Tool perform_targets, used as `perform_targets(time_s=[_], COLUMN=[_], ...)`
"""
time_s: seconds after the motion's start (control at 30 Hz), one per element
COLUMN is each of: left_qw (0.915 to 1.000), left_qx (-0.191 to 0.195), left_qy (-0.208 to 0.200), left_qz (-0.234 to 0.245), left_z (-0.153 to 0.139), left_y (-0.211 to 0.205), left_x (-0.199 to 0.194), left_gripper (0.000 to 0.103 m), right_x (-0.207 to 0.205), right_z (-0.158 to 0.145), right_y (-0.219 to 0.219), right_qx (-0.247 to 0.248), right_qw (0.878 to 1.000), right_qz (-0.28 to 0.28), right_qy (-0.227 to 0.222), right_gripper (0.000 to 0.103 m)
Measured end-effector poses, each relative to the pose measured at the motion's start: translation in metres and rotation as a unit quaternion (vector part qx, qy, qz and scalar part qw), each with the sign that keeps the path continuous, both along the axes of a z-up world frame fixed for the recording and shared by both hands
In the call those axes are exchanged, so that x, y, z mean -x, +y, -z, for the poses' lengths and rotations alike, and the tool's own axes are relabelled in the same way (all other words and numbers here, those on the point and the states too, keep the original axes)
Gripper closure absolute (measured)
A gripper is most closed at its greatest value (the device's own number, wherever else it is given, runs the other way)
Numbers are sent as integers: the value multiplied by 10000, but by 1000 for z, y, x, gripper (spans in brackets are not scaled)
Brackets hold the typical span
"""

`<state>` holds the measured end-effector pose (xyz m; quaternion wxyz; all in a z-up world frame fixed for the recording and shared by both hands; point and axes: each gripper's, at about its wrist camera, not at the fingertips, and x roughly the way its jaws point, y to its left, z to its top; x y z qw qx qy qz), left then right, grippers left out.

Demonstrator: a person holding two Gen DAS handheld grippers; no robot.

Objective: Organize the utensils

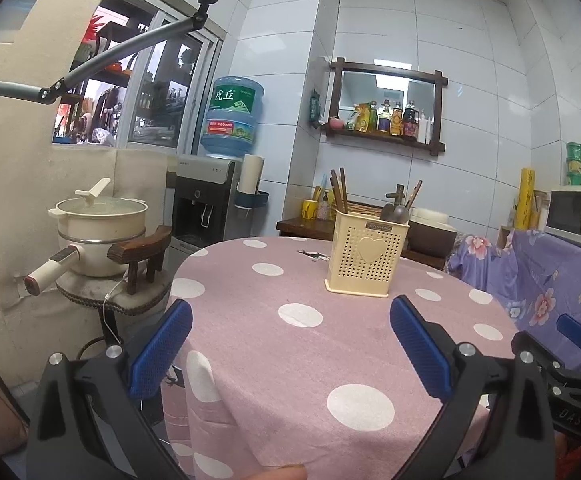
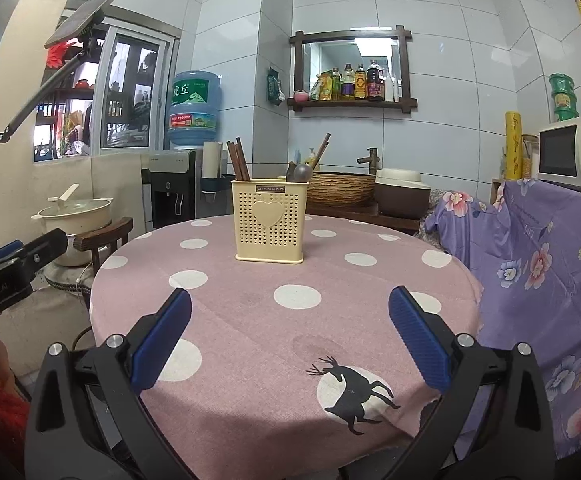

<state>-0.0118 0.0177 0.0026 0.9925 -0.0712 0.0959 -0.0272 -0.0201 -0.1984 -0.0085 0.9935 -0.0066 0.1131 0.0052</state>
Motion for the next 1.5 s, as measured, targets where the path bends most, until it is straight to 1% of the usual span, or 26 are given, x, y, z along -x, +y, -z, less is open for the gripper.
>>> perform_targets(time_s=[0.57, 1.5], left_qw=[9999, 9999], left_qx=[-67, -88], left_qy=[-109, -91], left_qz=[57, 82], left_z=[0, 0], left_y=[-6, -6], left_x=[6, 6], left_gripper=[5, 5], right_x=[0, 0], right_z=[1, 3], right_y=[2, 0], right_qx=[0, 36], right_qw=[10000, 10000], right_qz=[-71, -81], right_qy=[-13, -17], right_gripper=[6, 6])
